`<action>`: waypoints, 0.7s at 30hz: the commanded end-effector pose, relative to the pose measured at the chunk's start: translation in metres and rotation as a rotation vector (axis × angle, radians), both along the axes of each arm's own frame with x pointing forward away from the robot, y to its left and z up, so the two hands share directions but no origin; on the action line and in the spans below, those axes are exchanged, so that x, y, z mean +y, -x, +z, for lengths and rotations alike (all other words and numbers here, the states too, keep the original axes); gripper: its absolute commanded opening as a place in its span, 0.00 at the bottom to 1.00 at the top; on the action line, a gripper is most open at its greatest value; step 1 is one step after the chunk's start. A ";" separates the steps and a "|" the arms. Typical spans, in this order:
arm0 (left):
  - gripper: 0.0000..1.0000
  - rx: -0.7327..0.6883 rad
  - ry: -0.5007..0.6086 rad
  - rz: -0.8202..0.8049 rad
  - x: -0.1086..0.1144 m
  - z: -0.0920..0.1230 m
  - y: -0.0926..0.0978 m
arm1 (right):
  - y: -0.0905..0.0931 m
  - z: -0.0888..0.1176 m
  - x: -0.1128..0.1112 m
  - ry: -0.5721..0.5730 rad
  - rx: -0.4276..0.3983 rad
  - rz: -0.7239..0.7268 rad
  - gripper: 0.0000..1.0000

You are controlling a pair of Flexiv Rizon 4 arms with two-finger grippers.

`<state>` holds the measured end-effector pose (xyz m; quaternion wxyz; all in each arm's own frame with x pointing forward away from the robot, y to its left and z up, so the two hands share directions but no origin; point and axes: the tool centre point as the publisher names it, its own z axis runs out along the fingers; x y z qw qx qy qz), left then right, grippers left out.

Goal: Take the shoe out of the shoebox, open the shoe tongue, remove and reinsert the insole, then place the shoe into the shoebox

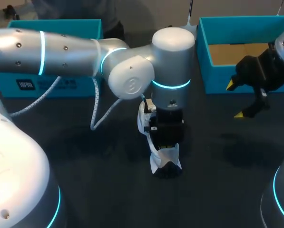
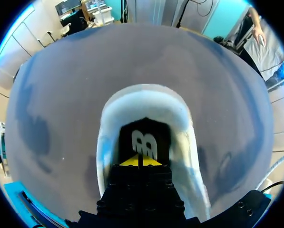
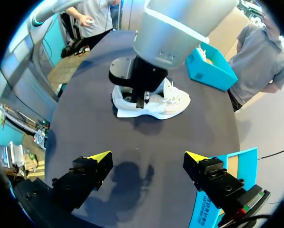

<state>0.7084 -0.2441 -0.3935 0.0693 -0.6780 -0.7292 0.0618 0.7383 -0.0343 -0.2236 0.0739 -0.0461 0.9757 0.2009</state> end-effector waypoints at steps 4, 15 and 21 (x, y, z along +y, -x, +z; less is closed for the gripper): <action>0.00 -0.204 -0.004 0.017 0.012 0.035 -0.010 | 0.001 -0.001 0.001 0.004 -0.001 -0.002 1.00; 0.00 -0.430 -0.026 0.097 0.017 0.031 -0.039 | 0.001 -0.001 0.001 0.004 -0.001 -0.002 1.00; 0.40 -0.453 -0.020 0.120 0.014 0.031 -0.048 | 0.001 -0.001 0.001 0.004 -0.001 -0.002 1.00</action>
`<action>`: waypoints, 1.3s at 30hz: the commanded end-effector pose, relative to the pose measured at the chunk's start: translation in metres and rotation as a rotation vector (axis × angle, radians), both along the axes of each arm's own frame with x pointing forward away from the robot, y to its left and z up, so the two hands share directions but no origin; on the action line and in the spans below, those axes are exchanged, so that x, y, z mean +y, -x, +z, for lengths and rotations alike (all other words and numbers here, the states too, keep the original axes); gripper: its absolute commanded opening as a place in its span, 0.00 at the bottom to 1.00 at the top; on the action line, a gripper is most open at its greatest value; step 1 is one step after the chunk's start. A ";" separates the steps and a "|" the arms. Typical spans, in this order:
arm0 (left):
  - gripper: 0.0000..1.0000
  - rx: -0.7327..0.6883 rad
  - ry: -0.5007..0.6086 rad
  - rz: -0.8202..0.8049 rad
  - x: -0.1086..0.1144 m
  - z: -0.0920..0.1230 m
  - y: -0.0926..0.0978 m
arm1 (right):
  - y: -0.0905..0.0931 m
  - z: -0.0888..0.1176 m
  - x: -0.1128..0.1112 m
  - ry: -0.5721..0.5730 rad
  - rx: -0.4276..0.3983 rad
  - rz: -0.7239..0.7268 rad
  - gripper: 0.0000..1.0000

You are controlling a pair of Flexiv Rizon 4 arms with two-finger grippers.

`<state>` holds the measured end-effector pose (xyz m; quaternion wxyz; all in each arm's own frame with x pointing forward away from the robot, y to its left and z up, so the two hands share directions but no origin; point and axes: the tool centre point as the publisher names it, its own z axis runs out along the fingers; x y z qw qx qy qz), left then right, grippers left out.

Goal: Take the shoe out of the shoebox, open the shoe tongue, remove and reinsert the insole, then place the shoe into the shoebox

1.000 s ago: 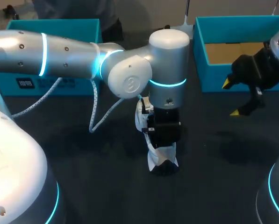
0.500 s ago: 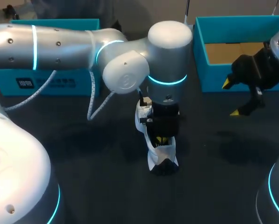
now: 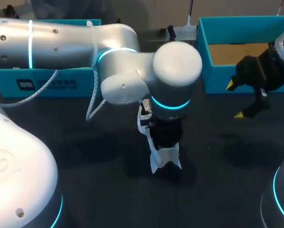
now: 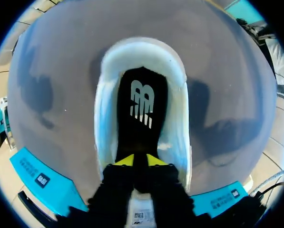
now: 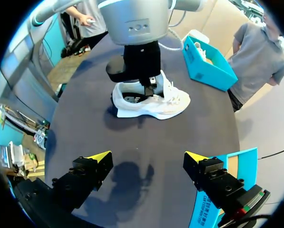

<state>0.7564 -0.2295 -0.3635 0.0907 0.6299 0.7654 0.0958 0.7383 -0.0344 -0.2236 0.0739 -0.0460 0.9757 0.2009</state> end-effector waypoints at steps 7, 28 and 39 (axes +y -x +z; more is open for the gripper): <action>0.49 0.022 0.009 -0.022 0.003 0.015 0.003 | 0.001 -0.001 0.001 0.004 -0.001 -0.002 1.00; 1.00 0.074 -0.048 -0.078 0.006 0.020 0.013 | 0.001 -0.001 0.001 0.004 -0.001 -0.002 1.00; 1.00 0.090 -0.051 -0.095 0.005 0.026 0.013 | 0.001 -0.001 0.001 0.004 -0.001 -0.002 1.00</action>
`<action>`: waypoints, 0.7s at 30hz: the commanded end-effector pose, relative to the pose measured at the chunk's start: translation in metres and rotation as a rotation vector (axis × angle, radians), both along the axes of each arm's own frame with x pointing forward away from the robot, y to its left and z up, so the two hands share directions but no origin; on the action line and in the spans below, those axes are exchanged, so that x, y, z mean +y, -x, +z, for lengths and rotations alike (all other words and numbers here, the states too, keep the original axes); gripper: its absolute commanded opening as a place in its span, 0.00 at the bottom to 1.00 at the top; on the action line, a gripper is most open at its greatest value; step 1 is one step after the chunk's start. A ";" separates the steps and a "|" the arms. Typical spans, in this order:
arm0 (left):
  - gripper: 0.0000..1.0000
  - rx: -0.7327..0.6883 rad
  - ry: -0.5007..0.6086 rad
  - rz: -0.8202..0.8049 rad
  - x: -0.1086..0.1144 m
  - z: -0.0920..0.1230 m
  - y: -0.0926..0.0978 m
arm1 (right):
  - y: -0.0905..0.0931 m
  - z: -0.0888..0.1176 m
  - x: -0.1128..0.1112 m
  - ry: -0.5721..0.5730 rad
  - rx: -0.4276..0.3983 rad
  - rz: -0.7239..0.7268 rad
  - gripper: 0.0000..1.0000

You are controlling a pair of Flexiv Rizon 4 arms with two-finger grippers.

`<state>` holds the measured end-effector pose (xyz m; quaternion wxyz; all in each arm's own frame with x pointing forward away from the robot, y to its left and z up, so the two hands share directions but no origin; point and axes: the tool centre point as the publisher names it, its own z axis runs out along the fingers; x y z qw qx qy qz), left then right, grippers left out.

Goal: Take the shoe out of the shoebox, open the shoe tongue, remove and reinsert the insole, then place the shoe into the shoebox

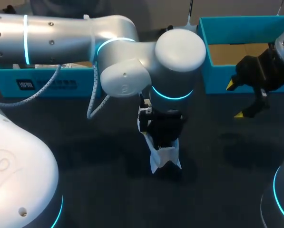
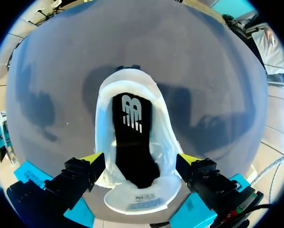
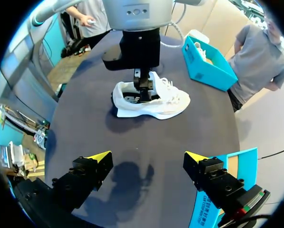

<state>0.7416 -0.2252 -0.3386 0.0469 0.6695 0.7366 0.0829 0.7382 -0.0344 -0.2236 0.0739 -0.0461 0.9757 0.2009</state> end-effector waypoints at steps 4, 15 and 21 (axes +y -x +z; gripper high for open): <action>1.00 0.006 -0.002 -0.012 0.003 0.006 0.000 | 0.000 -0.001 0.001 0.004 -0.001 -0.002 1.00; 1.00 0.040 -0.003 -0.064 0.014 0.040 -0.003 | 0.000 -0.001 0.001 0.004 -0.001 -0.002 1.00; 1.00 0.023 -0.004 -0.082 0.017 0.062 -0.014 | 0.000 -0.001 0.001 0.004 -0.001 -0.002 1.00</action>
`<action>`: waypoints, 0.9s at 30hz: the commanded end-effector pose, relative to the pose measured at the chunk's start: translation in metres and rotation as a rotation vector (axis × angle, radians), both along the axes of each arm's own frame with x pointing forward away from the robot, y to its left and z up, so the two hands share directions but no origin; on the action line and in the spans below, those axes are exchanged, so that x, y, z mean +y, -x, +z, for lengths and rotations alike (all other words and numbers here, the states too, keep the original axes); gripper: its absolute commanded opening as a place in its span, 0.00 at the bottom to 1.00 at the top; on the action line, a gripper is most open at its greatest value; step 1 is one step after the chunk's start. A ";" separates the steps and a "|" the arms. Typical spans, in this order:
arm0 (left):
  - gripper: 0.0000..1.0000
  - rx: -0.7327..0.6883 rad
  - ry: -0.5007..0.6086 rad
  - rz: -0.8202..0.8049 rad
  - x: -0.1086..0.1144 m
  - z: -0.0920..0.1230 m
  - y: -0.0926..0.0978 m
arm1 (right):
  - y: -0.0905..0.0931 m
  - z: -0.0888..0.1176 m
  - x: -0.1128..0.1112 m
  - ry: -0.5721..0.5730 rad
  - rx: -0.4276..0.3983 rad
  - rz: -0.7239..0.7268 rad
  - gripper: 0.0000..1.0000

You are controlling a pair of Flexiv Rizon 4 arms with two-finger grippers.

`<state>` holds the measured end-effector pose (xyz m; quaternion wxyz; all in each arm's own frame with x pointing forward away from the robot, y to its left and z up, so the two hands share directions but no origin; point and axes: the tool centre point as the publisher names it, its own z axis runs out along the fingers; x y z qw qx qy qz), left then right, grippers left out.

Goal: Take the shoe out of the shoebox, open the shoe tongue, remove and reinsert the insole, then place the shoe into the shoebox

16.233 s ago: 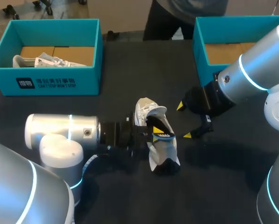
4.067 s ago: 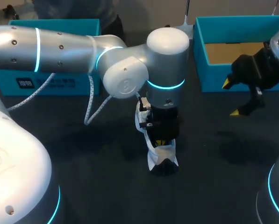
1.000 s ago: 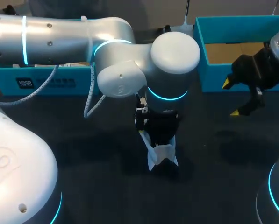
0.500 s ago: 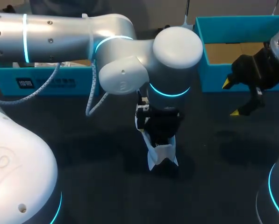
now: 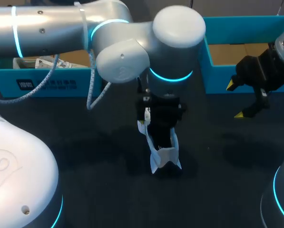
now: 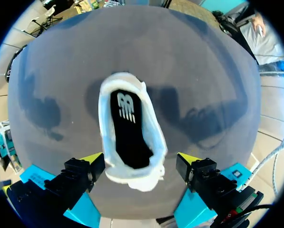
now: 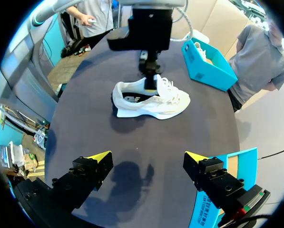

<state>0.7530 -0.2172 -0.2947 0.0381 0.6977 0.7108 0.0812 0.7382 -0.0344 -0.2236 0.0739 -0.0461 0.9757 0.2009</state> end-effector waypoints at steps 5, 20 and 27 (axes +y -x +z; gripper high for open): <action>1.00 -0.032 0.008 0.012 0.013 0.027 -0.025 | 0.000 -0.001 0.001 0.004 -0.001 -0.002 1.00; 0.79 -0.009 -0.031 0.078 0.015 -0.010 -0.056 | 0.000 -0.001 0.001 0.004 -0.001 -0.002 1.00; 0.75 0.032 -0.014 0.065 0.004 -0.025 -0.052 | 0.000 -0.001 0.001 0.004 -0.001 -0.002 1.00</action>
